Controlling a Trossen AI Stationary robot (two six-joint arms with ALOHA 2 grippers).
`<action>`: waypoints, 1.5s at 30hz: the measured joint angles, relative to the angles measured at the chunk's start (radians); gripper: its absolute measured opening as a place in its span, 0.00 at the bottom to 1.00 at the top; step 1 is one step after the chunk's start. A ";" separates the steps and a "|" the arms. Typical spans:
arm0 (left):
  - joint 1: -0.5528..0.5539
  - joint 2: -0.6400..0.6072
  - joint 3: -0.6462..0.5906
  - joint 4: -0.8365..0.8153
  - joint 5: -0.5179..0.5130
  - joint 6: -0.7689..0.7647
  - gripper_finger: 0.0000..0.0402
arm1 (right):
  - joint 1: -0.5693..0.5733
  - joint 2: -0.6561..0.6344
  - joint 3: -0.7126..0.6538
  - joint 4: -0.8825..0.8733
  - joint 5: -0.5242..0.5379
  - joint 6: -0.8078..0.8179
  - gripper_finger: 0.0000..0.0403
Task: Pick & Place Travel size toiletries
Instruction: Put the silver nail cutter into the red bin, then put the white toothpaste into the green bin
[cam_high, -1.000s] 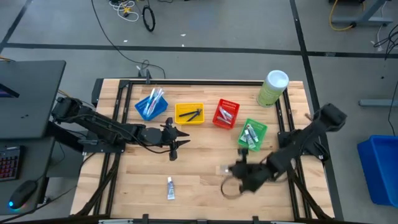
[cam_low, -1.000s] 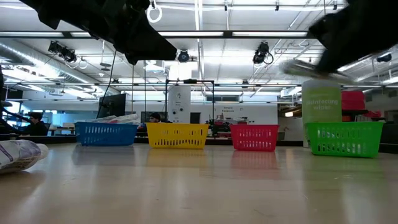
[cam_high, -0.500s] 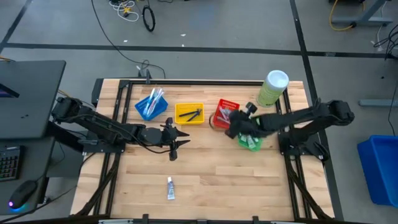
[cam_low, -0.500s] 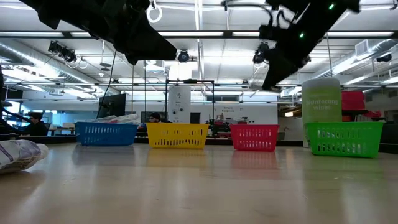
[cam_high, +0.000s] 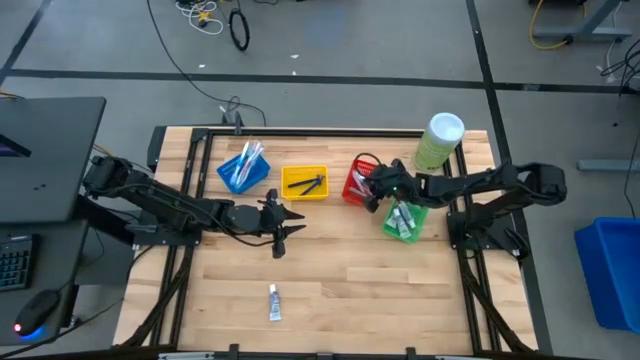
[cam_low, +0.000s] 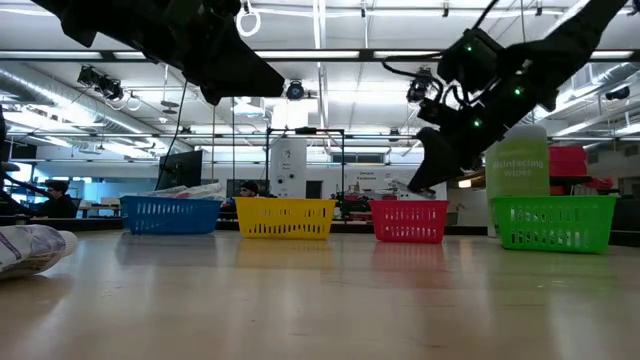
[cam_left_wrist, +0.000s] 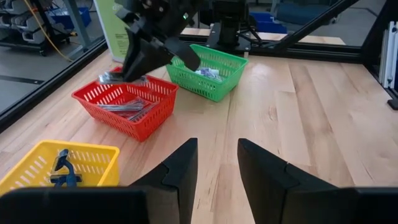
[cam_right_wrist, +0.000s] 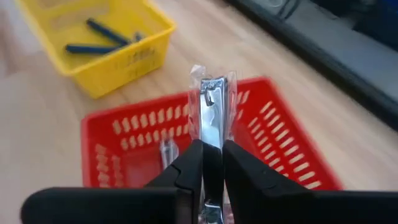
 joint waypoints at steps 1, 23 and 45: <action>0.000 0.000 0.000 0.000 0.000 -0.001 0.31 | -0.006 0.001 -0.009 0.010 -0.019 -0.011 0.17; -0.015 0.000 -0.001 0.067 0.149 -0.069 0.31 | 0.051 0.032 -0.011 0.374 -0.202 -0.130 0.48; -0.195 0.215 0.520 -0.770 0.077 -0.599 0.42 | 0.030 0.031 -0.010 0.528 -0.227 -0.319 0.38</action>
